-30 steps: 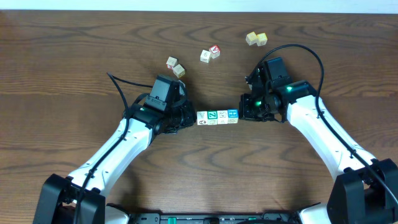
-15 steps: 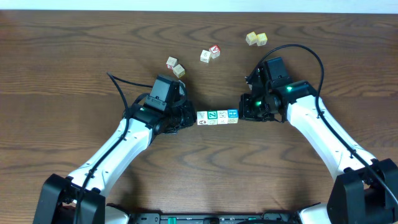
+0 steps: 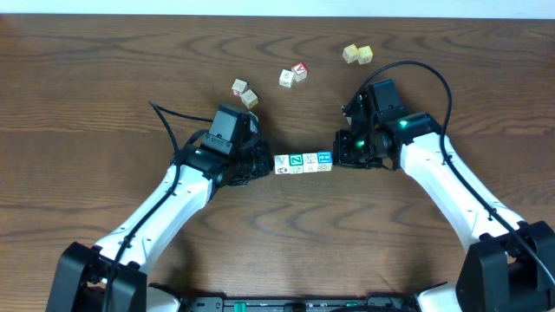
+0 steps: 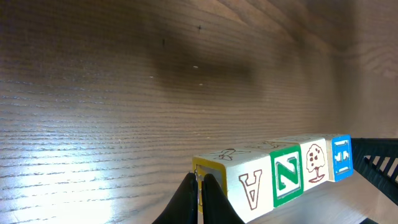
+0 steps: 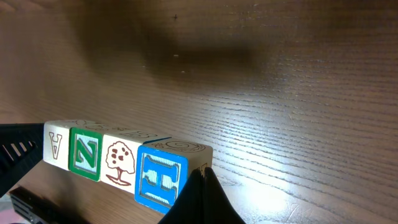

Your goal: Lift 4 blocks

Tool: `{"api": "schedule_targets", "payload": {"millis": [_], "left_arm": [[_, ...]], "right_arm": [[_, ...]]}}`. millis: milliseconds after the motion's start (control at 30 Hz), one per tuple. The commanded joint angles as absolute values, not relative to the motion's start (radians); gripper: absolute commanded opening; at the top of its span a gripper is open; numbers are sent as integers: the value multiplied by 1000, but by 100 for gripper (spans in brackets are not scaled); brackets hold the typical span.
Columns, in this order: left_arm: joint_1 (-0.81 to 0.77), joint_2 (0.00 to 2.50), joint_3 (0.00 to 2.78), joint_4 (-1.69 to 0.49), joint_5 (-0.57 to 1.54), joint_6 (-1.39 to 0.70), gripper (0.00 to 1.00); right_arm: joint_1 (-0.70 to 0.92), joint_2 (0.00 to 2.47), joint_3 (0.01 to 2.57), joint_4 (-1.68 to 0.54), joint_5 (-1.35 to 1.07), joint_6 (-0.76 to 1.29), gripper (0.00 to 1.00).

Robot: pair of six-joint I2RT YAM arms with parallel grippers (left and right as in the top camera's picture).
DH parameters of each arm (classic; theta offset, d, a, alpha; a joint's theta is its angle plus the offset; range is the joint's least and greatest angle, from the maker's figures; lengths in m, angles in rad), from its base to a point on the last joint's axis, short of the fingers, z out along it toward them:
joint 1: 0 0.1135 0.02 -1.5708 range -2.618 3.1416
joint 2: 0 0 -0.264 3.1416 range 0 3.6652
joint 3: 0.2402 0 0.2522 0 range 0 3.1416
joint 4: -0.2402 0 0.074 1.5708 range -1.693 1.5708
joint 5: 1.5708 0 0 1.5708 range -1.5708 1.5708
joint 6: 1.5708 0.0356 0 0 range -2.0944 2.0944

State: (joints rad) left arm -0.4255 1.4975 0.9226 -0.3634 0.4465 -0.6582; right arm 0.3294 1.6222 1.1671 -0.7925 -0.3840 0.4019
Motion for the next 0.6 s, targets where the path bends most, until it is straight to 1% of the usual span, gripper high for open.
{"api": "schedule_targets", "payload": {"millis": [0,567], "left_arm": [[-451,1482,967,-340,603,-675,7],[-451,1483,967,-340,603,-675,7]], "right_arm": [[362,1621,1171,-775,-573,411,1],[362,1621,1170,-770,-574,415,1]]}}
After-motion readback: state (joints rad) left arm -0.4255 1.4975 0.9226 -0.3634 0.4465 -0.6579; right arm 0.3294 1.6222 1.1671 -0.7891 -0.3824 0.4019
